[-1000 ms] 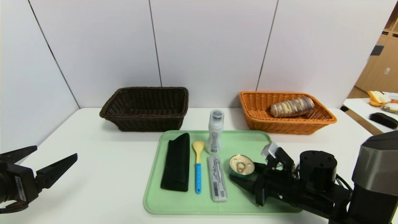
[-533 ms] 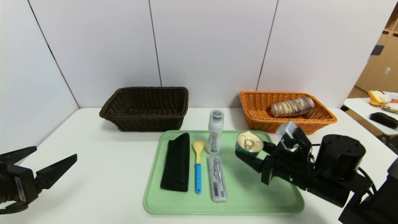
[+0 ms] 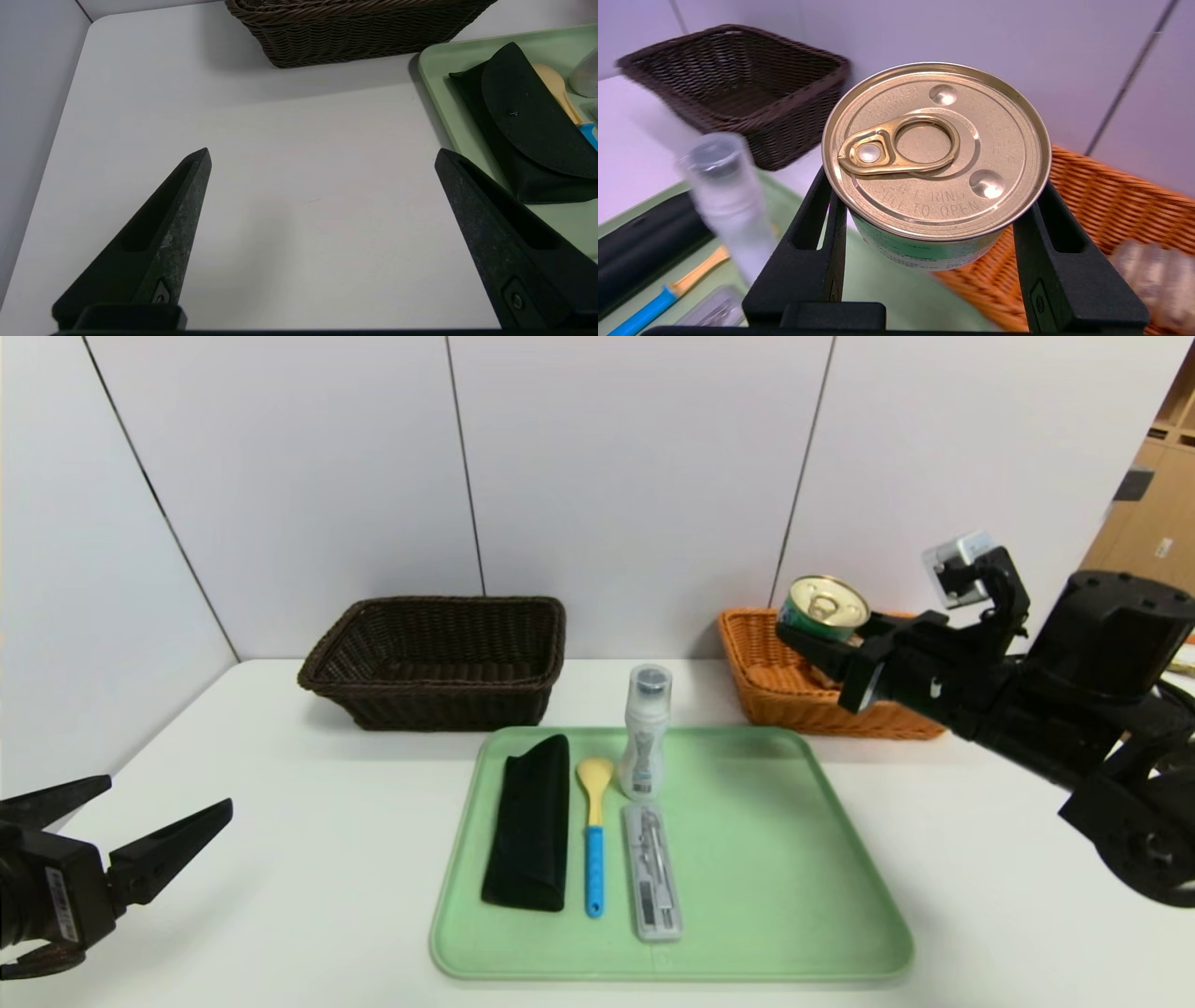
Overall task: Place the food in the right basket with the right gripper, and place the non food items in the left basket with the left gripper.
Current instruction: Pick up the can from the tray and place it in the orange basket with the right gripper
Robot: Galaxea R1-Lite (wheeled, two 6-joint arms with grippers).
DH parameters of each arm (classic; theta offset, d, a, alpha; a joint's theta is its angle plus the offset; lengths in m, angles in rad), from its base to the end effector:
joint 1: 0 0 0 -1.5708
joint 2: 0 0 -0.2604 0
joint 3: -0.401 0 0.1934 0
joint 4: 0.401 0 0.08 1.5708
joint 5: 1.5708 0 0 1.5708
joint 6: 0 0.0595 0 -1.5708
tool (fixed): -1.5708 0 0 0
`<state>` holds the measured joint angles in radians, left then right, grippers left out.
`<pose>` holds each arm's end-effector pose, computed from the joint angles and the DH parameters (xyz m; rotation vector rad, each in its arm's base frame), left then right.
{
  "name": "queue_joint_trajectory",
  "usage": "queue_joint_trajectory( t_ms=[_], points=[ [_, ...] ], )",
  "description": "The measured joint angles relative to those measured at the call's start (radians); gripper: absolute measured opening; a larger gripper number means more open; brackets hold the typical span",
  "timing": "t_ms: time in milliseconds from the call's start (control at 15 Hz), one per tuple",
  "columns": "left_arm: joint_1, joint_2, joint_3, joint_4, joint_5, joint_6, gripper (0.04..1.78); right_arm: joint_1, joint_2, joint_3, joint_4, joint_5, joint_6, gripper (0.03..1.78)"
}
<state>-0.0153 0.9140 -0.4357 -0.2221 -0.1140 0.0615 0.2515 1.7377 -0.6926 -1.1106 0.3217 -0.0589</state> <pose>0.1683 -0.0093 0.1560 0.0484 0.2520 -0.1364 0.3189 0.1014 0.1496 -0.0596 -0.0832 0.5709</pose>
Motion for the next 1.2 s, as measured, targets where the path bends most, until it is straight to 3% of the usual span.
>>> queue_joint_trajectory(
  t_ms=[333, 467, 667, 1200],
  points=[
    [0.000, 0.000, -0.003, -0.001, -0.002, 0.000, 1.69, -0.097, -0.027, -0.394, 0.652, -0.032, 0.010, 0.97],
    [0.000, 0.000, -0.005, 0.000, -0.002, 0.000, 1.69, -0.117, 0.016, -0.509, 0.851, -0.059, 0.015, 0.97],
    [0.000, 0.000, -0.007, 0.000, -0.002, 0.001, 1.69, -0.125, 0.097, -0.606, 1.008, -0.142, 0.014, 0.97],
    [0.000, 0.003, -0.008, 0.000, -0.004, 0.001, 1.69, -0.132, 0.298, -0.768, 1.070, -0.189, 0.014, 0.97]
  ],
)
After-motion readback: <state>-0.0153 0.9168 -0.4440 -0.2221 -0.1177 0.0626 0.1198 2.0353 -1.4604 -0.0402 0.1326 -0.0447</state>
